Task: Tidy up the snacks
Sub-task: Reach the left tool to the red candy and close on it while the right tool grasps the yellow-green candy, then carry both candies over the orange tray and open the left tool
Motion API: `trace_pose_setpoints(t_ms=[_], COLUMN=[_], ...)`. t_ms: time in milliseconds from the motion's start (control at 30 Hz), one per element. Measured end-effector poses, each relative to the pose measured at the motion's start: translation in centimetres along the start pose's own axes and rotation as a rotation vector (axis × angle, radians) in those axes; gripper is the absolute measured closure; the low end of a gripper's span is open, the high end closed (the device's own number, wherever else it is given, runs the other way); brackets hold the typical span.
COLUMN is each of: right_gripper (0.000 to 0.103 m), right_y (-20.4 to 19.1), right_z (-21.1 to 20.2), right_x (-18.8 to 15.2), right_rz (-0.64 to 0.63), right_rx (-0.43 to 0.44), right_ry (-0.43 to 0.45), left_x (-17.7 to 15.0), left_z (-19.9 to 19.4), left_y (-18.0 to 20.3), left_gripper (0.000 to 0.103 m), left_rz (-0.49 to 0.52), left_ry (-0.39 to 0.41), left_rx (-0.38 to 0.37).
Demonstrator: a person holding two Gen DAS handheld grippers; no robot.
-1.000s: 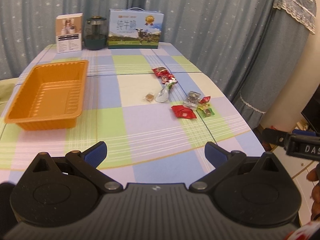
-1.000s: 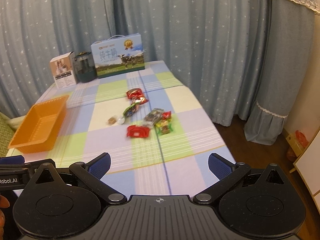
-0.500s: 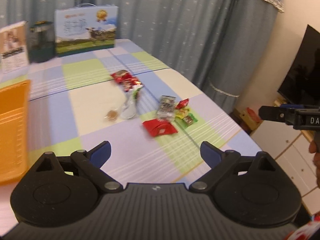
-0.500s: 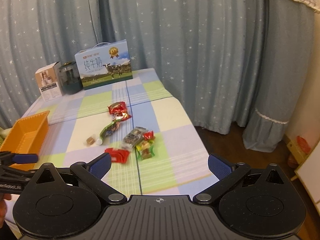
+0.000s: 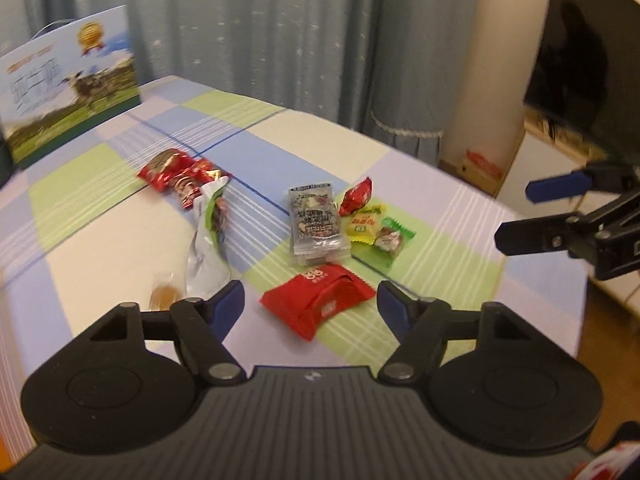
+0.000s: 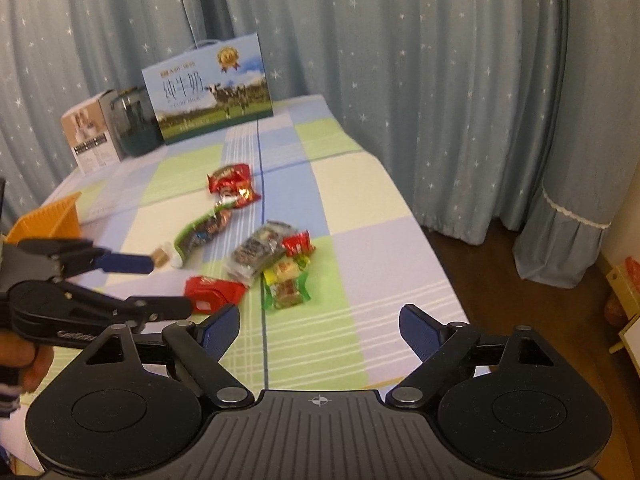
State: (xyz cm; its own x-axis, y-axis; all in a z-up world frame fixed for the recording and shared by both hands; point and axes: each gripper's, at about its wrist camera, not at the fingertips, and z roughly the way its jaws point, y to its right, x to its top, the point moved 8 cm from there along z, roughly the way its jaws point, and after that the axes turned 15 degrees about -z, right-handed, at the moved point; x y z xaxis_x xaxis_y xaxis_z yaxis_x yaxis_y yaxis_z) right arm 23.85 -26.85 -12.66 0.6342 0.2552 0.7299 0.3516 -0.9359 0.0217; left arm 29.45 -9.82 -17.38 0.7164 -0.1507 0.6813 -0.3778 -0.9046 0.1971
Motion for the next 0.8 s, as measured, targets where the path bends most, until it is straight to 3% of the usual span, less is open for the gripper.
trace_pose_setpoints(t_ms=[267, 333, 433, 633, 700, 800], right_gripper=[0.016, 0.016, 0.016, 0.018, 0.029, 0.036], right_y=[0.3, 0.3, 0.1, -1.1, -1.4, -1.9], right_z=[2.5, 3.0, 3.7, 5.3, 6.2, 7.8], right_x=[-0.8, -0.8, -0.6, 0.7, 1.1, 1.5], right_rz=[0.015, 0.010, -0.001, -0.042, -0.050, -0.089], right_rx=[-0.011, -0.011, -0.002, 0.031, 0.038, 0.024], right_ry=[-0.037, -0.039, -0.036, -0.011, -0.012, -0.018], left_x=[0.2, 0.0, -0.4, -1.5, -2.0, -2.7], left_z=[3.5, 4.0, 3.9, 1.6, 0.5, -0.8], left_y=[0.5, 0.5, 0.4, -1.3, -1.9, -2.6], left_gripper=[0.043, 0.053, 0.072, 0.078, 0.078, 0.078], left_rz=[0.153, 0.159, 0.131, -0.015, -0.062, -0.116], left_ry=[-0.031, -0.046, -0.055, -0.040, -0.028, -0.011], left_rx=[0.000, -0.008, -0.024, 0.036, 0.049, 0.074])
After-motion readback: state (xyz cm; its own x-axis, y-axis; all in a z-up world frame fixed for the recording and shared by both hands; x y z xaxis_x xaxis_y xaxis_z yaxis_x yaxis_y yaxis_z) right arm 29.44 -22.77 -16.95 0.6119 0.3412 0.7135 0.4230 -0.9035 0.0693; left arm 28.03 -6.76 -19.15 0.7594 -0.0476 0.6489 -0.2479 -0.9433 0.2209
